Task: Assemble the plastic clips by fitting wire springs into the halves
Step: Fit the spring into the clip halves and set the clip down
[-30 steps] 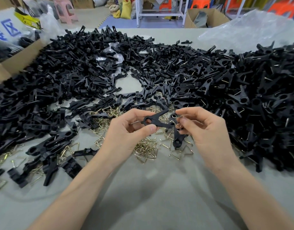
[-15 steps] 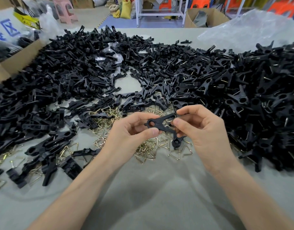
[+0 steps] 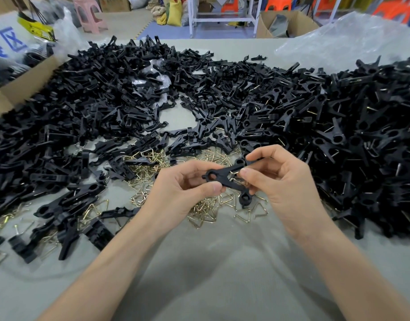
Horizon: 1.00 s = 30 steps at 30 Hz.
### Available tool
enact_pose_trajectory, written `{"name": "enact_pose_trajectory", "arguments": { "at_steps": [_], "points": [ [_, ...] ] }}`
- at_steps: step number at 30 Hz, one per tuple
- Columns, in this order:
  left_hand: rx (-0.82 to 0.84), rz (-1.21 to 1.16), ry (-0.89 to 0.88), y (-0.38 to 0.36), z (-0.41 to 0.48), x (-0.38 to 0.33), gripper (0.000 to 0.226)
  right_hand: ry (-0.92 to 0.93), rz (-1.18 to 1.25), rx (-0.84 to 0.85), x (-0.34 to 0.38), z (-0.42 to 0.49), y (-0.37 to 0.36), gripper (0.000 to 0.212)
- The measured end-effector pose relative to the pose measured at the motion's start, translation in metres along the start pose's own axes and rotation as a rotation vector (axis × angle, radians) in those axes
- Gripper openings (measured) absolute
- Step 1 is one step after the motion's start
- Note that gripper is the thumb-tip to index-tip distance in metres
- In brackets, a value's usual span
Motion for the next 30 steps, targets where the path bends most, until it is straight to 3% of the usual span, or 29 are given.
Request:
{"name": "enact_pose_trajectory", "arguments": {
  "at_steps": [7,14,24,26,30],
  "points": [
    [-0.025,0.128,0.004,0.0008,0.0025,0.0051,0.034,-0.033,-0.010,0.030,-0.0017,0.0007,-0.0009,0.017],
    [-0.024,0.014,0.004,0.0024,0.0006,0.0019,0.028,-0.027,0.005,0.000,0.0005,0.0038,0.0030,0.018],
    [0.013,0.058,-0.014,-0.0005,-0.0001,0.0036,0.031,-0.060,-0.050,0.014,-0.0064,0.0008,-0.0008,0.017],
    [0.017,0.023,-0.015,-0.0014,-0.0005,0.0033,0.030,-0.140,-0.003,0.013,-0.0056,0.0005,-0.0015,0.017],
    [0.007,-0.118,-0.015,-0.0032,-0.0018,0.0035,0.028,-0.447,0.391,0.104,-0.0062,-0.0009,-0.0043,0.028]
  ]
}}
Point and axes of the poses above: each hand's wrist, its own z-axis towards the middle knuckle, its own y-axis out of the back of the hand, x = y × z, the point moved 1 cm from there along z, towards the middle knuckle, and after that the axes turned 4 degrees about -x, right-handed, at the moved point
